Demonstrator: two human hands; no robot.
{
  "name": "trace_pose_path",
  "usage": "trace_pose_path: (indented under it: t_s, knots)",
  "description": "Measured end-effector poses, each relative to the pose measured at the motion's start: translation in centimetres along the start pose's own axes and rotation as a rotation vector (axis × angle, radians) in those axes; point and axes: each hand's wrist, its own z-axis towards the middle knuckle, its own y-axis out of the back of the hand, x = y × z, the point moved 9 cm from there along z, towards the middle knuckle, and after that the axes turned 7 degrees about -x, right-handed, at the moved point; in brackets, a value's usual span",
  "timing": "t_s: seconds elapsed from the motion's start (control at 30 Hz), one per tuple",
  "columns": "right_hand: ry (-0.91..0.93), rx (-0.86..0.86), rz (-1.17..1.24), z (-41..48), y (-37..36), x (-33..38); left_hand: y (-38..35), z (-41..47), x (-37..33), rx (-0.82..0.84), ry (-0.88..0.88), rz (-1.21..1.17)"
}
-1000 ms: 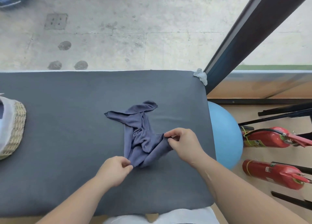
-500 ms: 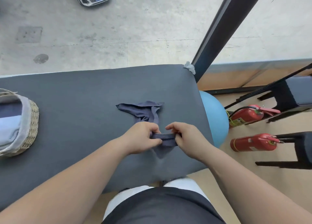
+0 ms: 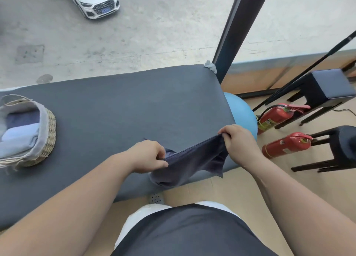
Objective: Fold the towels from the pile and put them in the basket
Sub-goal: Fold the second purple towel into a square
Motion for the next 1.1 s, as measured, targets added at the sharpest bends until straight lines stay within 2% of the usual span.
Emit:
trace_pose_path:
  t_s: [0.17,0.27,0.33,0.47,0.53,0.6,0.67,0.7,0.77,0.83,0.93,1.1]
  knots:
    - [-0.031,-0.017,0.098,-0.7,1.9,-4.0,-1.6,-1.8,-1.1,-0.07,0.136,0.049]
    - [-0.031,-0.033,0.144,-1.5,4.0,-6.8,-3.7,-2.7,-2.5,-0.084,0.231,-0.064]
    - [-0.037,-0.026,0.183,-2.0,5.3,-8.8,-4.3,-3.4,-3.5,-0.193,0.302,-0.212]
    - [-0.036,0.019,0.208,-2.8,6.3,-12.2,-4.2,-5.1,-5.3,-0.514,0.395,-0.523]
    - [-0.024,0.069,0.179,-3.3,5.6,-13.1,-4.2,-6.0,-6.1,-0.565,0.408,-0.457]
    - [0.001,0.173,0.126,-3.7,4.1,-13.5,-3.6,-6.9,-6.8,-0.611,0.394,-0.251]
    - [0.075,0.39,0.001,-4.4,1.6,-13.4,-3.4,-7.4,-7.0,-0.552,0.425,-0.08]
    - [0.138,0.527,-0.1,-5.1,0.4,-13.2,-4.0,-7.4,-6.7,-0.433,0.45,-0.032]
    - [0.229,0.733,-0.259,-6.2,-1.1,-12.9,-6.1,-7.3,-6.4,-0.157,0.456,-0.032]
    - [0.229,0.818,-0.297,-6.1,-1.5,-12.5,-6.7,-7.3,-6.1,-0.07,0.452,-0.105]
    - [0.19,0.788,-0.332,-3.5,-1.9,-11.6,-5.7,-6.0,-4.5,-0.125,0.449,-0.188]
    - [0.077,0.577,-0.335,3.1,-4.2,-10.1,-6.3,-1.0,2.0,-0.163,0.435,-0.258]
